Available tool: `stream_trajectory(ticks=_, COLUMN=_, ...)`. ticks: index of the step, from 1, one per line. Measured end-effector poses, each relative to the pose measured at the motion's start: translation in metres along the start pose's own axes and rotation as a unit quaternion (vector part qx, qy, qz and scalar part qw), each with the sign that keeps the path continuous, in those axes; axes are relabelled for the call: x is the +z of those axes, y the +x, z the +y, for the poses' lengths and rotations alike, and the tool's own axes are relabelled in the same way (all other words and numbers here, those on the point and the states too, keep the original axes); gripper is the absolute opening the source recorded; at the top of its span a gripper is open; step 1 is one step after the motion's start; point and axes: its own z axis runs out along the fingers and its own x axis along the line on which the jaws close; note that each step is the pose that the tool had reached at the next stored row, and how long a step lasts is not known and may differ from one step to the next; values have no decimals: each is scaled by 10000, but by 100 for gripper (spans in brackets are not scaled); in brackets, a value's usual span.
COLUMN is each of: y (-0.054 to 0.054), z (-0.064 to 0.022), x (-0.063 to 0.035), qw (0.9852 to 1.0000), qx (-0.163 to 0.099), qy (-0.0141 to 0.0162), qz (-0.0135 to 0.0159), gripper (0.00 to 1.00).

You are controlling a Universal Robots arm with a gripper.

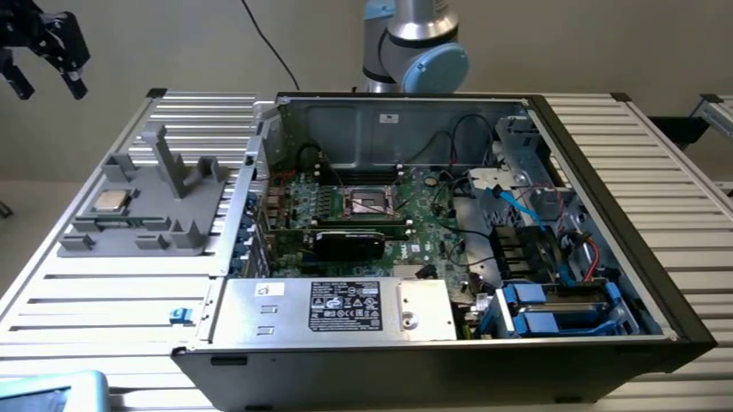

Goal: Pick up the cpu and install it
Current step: 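Pick up the cpu and move it towards the insertion slot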

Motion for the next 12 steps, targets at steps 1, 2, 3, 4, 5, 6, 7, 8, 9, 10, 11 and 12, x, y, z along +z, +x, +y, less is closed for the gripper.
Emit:
stream_trajectory(ticks=1, y=0, z=0, x=9, qw=10000, qx=-1, qy=30, qz=1, gripper=73)
stream_trajectory(ticks=2, y=0, z=1, x=18, qw=10000, qx=0, qy=56, qz=3, gripper=73)
stream_trajectory(ticks=3, y=0, z=1, x=27, qw=10000, qx=0, qy=85, qz=4, gripper=73)
stream_trajectory(ticks=4, y=1, z=2, x=37, qw=9999, qx=1, qy=119, qz=5, gripper=73)
stream_trajectory(ticks=5, y=2, z=4, x=49, qw=9999, qx=0, qy=138, qz=6, gripper=73)
stream_trajectory(ticks=6, y=2, z=5, x=68, qw=9999, qx=1, qy=140, qz=6, gripper=73)
stream_trajectory(ticks=7, y=3, z=6, x=85, qw=9999, qx=0, qy=140, qz=6, gripper=73)
stream_trajectory(ticks=8, y=6, z=6, x=103, qw=9999, qx=1, qy=140, qz=6, gripper=73)
stream_trajectory(ticks=9, y=10, z=7, x=122, qw=9999, qx=1, qy=139, qz=6, gripper=73)
stream_trajectory(ticks=10, y=16, z=7, x=140, qw=9999, qx=1, qy=136, qz=5, gripper=73)
stream_trajectory(ticks=11, y=24, z=7, x=158, qw=9999, qx=1, qy=133, qz=5, gripper=73)
stream_trajectory(ticks=12, y=31, z=6, x=177, qw=9999, qx=1, qy=129, qz=5, gripper=73)
